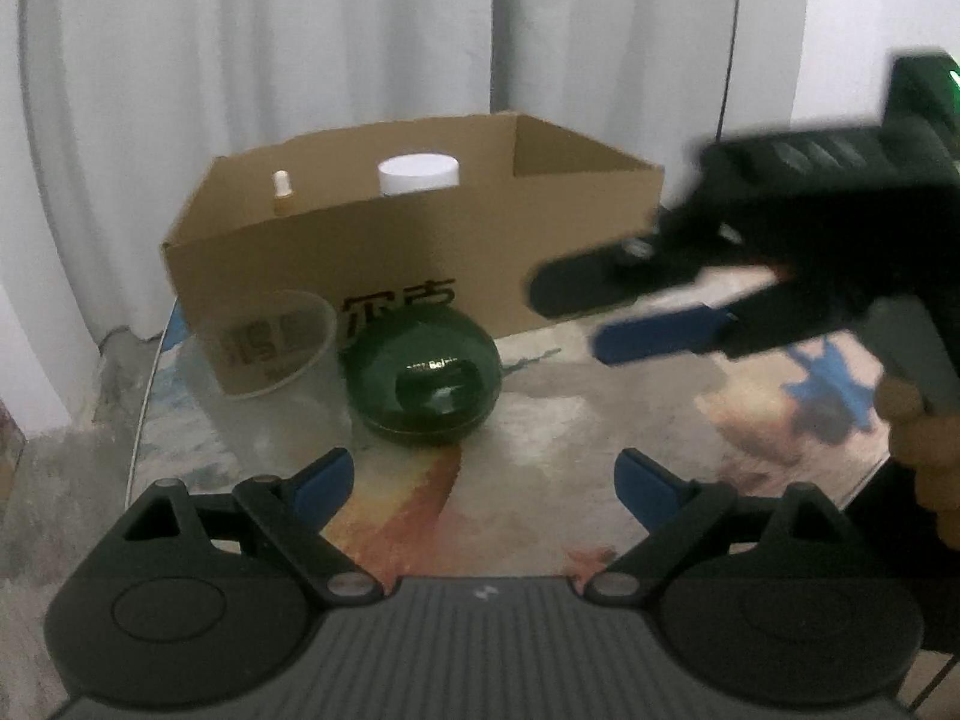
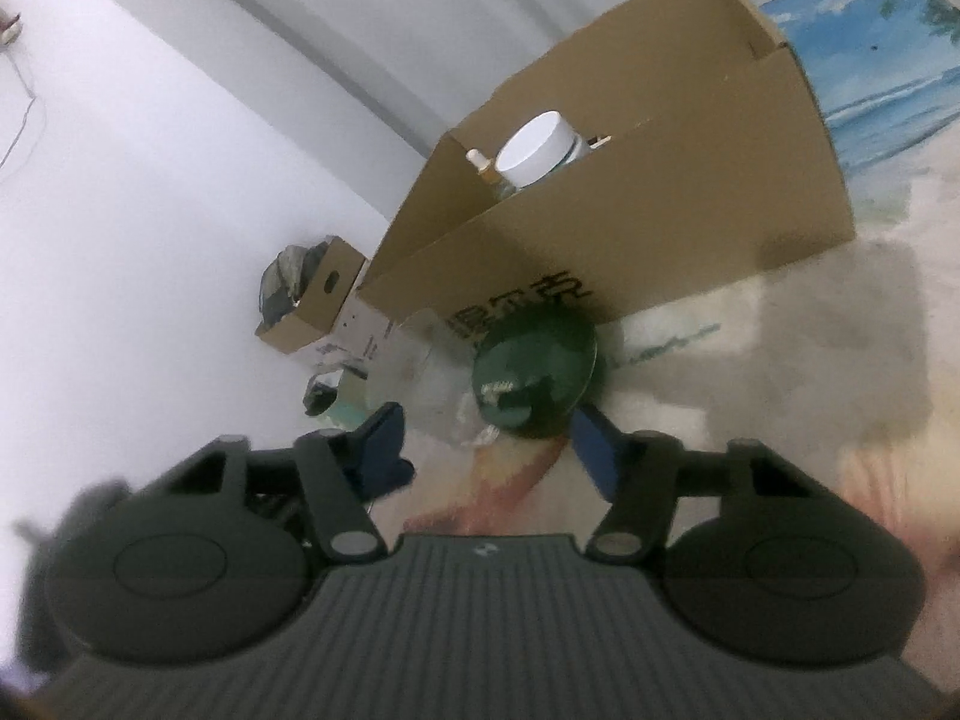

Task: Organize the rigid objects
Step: 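Lower the right gripper onto the dark green round jar and close it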

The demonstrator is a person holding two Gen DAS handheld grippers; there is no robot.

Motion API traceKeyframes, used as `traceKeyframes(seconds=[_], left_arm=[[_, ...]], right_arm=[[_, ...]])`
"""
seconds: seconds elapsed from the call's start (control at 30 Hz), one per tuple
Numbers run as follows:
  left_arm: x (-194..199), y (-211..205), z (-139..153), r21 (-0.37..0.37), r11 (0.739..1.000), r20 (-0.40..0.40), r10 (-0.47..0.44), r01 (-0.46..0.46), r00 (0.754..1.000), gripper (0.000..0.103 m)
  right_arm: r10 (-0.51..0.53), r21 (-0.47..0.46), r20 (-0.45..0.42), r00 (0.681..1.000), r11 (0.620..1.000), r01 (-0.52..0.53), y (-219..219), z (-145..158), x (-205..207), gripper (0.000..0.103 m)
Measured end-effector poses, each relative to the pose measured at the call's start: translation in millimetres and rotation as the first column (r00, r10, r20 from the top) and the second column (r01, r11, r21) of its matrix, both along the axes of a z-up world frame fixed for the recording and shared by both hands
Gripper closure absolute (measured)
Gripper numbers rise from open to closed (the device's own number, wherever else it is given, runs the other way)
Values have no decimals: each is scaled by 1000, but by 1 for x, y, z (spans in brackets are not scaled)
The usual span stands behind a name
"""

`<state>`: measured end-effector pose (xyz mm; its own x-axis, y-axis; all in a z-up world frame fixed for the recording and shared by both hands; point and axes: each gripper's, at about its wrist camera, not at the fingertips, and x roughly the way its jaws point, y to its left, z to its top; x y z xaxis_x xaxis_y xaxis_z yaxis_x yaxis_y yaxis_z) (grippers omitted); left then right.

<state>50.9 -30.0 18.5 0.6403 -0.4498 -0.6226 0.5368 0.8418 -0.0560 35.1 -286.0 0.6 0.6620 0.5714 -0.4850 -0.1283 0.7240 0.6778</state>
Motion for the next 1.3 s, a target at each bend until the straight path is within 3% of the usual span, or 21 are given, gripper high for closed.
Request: traceKeyframes(seconds=[0.13,0.33,0.63,0.97,1.3], left_arm=[[13,-7,-13,23,1000,5,-11,11,1000,8],[34,-15,-31,27,1000,-34,-15,15,999,8],[47,-19,-41,27,1000,-66,11,-9,998,8],[46,-30,-29,43,999,-99,-7,11,995,8],[12,-54,-11,20,983,-59,-182,183,982,8]], right_arm=[[-16,39,-39,999,999,17,-3,-20,30,54],[-26,53,-94,995,998,31,-6,-45,65,53],[38,109,-95,995,994,-27,-6,-51,94,49],[82,84,-109,991,994,-73,-6,-47,92,46],[34,67,-138,990,997,-25,-33,-41,50,46]])
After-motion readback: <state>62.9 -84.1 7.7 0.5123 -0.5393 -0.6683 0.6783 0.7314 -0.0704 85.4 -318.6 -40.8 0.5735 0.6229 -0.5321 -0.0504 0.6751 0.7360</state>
